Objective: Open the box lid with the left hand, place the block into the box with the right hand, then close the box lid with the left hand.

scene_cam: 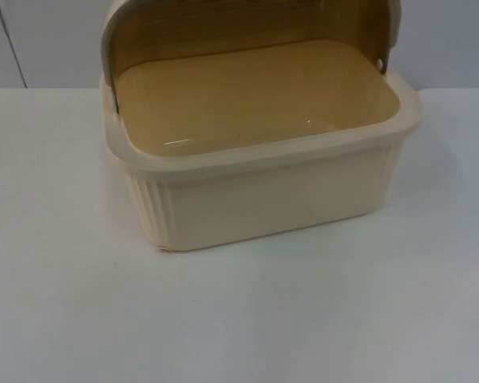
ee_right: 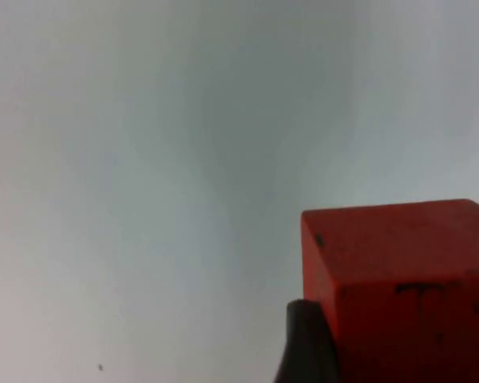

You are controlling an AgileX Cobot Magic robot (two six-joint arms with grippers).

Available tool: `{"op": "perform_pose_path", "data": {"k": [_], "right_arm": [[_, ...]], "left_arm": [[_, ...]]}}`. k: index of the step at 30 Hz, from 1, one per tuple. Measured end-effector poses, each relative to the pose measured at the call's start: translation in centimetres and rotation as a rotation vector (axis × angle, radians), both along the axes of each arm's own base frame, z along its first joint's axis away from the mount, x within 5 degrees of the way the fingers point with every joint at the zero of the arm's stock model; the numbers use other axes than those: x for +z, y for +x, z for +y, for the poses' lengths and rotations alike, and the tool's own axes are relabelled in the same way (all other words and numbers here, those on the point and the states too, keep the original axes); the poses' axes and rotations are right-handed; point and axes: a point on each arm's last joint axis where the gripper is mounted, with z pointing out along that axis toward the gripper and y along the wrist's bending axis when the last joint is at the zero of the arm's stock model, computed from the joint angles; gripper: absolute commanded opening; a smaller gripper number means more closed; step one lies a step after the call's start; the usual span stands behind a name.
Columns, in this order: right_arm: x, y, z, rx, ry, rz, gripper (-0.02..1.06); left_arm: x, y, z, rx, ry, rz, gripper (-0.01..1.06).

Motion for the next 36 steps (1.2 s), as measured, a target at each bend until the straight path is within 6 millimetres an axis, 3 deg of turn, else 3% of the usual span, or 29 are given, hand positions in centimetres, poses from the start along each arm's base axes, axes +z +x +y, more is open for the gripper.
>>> {"op": "perform_pose_path", "data": {"k": [4, 5, 8, 9, 13, 15, 19, 27, 36], "right_arm": [[5.4, 0.4, 1.9, 0.059, -0.032, -0.174, 0.00], [5.4, 0.4, 1.9, 0.059, -0.032, -0.174, 0.00], [9.5, -0.3, 3.6, 0.115, -0.060, -0.314, 0.00], [9.5, -0.3, 3.6, 0.115, -0.060, -0.314, 0.00], [14.1, -2.6, 6.7, 0.209, -0.065, -0.508, 0.00], [14.6, -2.9, 7.1, 0.221, -0.064, -0.527, 0.00], [17.6, -5.8, 10.3, 0.327, -0.041, -0.648, 0.00], [18.8, -8.4, 14.2, 0.475, 0.047, -0.770, 0.00], [15.2, -9.3, 17.7, 0.573, 0.155, -0.784, 0.00]], "left_arm": [[0.0, 0.0, 0.0, 0.000, 0.000, -0.002, 1.02], [0.0, 0.0, 0.0, 0.000, 0.000, -0.002, 1.02], [0.0, 0.0, 0.0, 0.000, 0.000, -0.002, 1.02], [0.0, 0.0, 0.0, 0.000, 0.000, -0.002, 1.02], [0.0, 0.0, 0.0, 0.000, 0.000, -0.002, 1.02], [0.0, 0.0, 0.0, 0.000, 0.000, -0.002, 1.02], [0.0, 0.0, 0.0, -0.001, 0.002, -0.002, 1.02], [0.0, 0.0, 0.0, -0.001, 0.002, -0.002, 1.02], [0.0, 0.0, 0.0, -0.001, 0.002, -0.004, 1.02]]}}
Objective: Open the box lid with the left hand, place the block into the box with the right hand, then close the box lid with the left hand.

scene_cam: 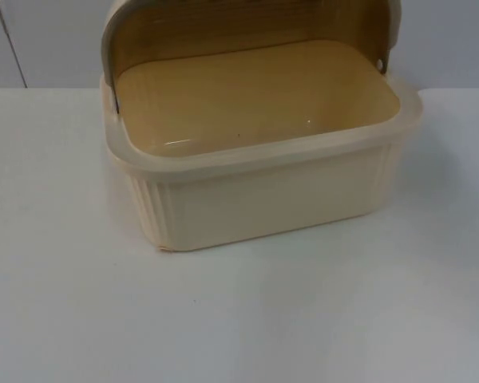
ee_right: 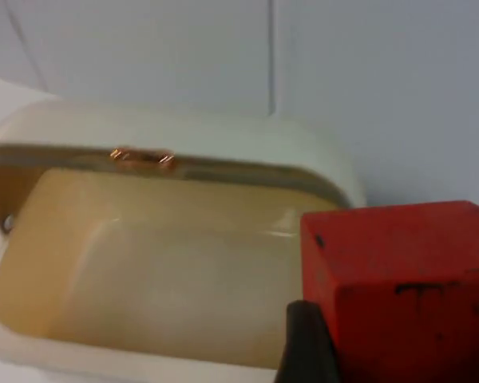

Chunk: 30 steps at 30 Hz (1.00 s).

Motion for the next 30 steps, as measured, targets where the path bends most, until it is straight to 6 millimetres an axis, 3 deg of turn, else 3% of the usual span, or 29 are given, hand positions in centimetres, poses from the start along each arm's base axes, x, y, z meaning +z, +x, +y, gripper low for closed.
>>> {"op": "perform_pose_path", "data": {"k": [7, 12, 30], "right_arm": [[-4.5, -0.6, 2.6, 0.085, 0.015, -0.006, 0.00], [-7.0, -0.6, 3.0, 0.083, 0.052, -0.040, 0.00], [-15.4, 5.4, 6.2, 0.070, 0.018, 0.035, 0.00]], "left_arm": [[0.0, 0.0, 0.0, 0.000, 0.000, -0.002, 1.02], [0.0, 0.0, 0.0, 0.000, 0.000, -0.002, 1.02], [0.0, 0.0, 0.0, 0.000, 0.002, -0.002, 1.02]]}}
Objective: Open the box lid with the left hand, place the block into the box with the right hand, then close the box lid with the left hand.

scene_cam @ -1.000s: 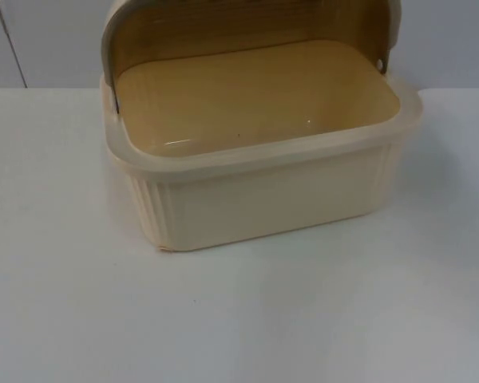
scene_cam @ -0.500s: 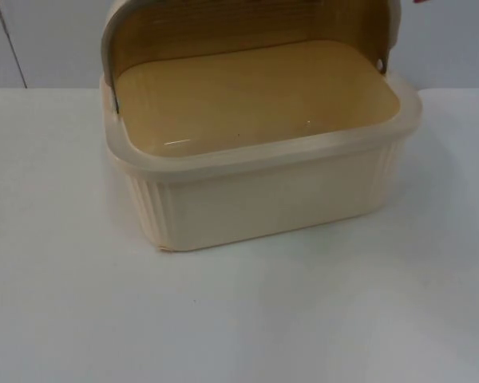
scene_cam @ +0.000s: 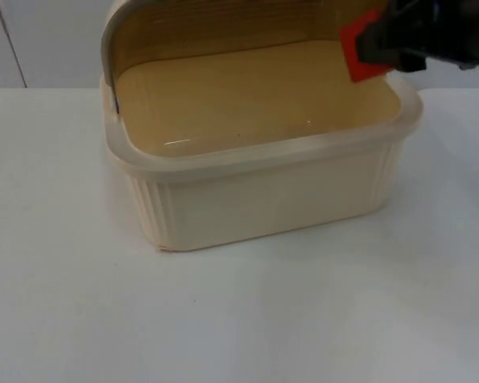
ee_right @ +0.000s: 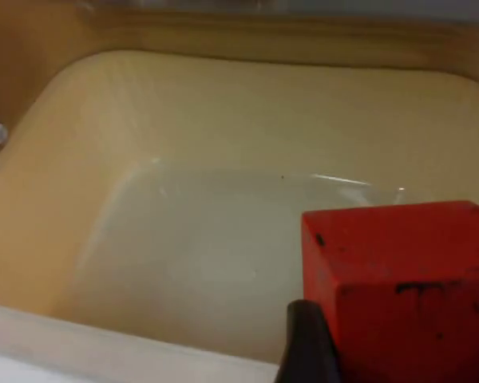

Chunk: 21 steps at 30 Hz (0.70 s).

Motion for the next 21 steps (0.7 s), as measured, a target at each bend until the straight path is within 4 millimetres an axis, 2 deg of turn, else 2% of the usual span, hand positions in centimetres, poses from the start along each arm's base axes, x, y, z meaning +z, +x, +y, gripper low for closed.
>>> {"op": "perform_pose_path", "data": {"k": [5, 11, 17, 19, 21], "right_arm": [[-0.4, 1.8, 1.0, 0.000, 0.003, -0.005, 0.00], [-1.4, 5.0, 2.7, -0.001, 0.007, -0.013, 0.00], [-3.0, 6.1, 3.4, 0.015, -0.030, -0.002, 0.00], [-4.1, 6.4, 3.5, 0.023, -0.051, 0.012, 0.00], [-4.8, 6.5, 3.6, 0.027, -0.064, 0.021, 0.03]], "left_arm": [[0.0, 0.0, 0.0, 0.000, 0.000, -0.002, 1.02], [0.0, 0.0, 0.0, 0.000, 0.000, -0.002, 1.02], [0.0, 0.0, 0.0, 0.000, 0.000, -0.002, 1.02], [0.0, 0.0, 0.0, 0.000, 0.000, -0.002, 1.02], [0.0, 0.0, 0.0, 0.000, 0.000, -0.002, 1.02]]}}
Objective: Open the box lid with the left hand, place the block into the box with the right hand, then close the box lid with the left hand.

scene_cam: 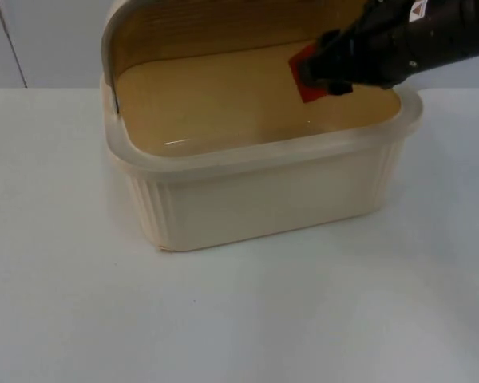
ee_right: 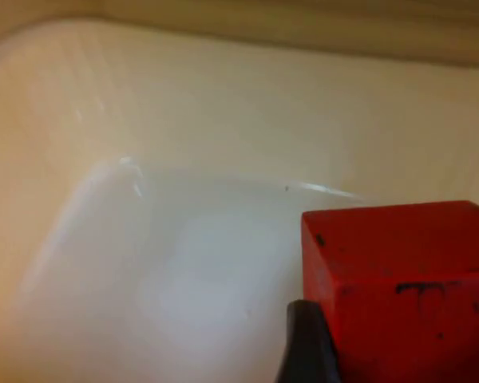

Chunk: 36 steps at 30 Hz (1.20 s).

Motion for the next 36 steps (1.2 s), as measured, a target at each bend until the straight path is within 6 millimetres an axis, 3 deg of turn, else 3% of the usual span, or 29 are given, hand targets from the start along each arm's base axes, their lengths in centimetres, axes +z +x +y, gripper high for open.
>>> {"op": "perform_pose_path", "data": {"k": [3, 7, 8, 11, 12, 21, 30, 36], "right_arm": [[-0.7, 0.1, 0.1, 0.001, -0.008, 0.010, 0.11], [-1.4, 0.3, 0.2, 0.003, -0.018, 0.020, 0.44], [-1.4, 0.3, 0.2, 0.003, -0.017, 0.018, 0.44], [-1.3, 0.3, 0.2, 0.003, -0.013, 0.012, 0.84], [-1.3, 0.4, 0.2, 0.003, -0.012, 0.009, 1.06], [-1.2, 0.2, 0.1, 0.002, -0.018, 0.028, 1.05], [2.5, -1.8, -0.9, 0.007, -0.054, 0.105, 1.05], [5.5, -4.7, -2.4, 0.022, -0.132, 0.233, 1.05]], "left_arm": [[0.0, 0.0, 0.0, 0.000, 0.000, 0.000, 1.02], [0.0, 0.0, 0.0, 0.001, 0.004, -0.001, 1.02], [0.0, 0.0, 0.0, 0.002, 0.008, -0.001, 1.02], [0.0, 0.0, 0.0, 0.003, 0.010, -0.001, 1.02], [0.0, 0.0, 0.0, 0.003, 0.012, -0.002, 1.02], [0.0, 0.0, 0.1, 0.004, 0.014, -0.002, 1.02], [0.0, 0.0, 0.1, 0.004, 0.014, -0.002, 1.02], [0.0, 0.0, 0.1, 0.004, 0.014, -0.002, 1.02]]}}
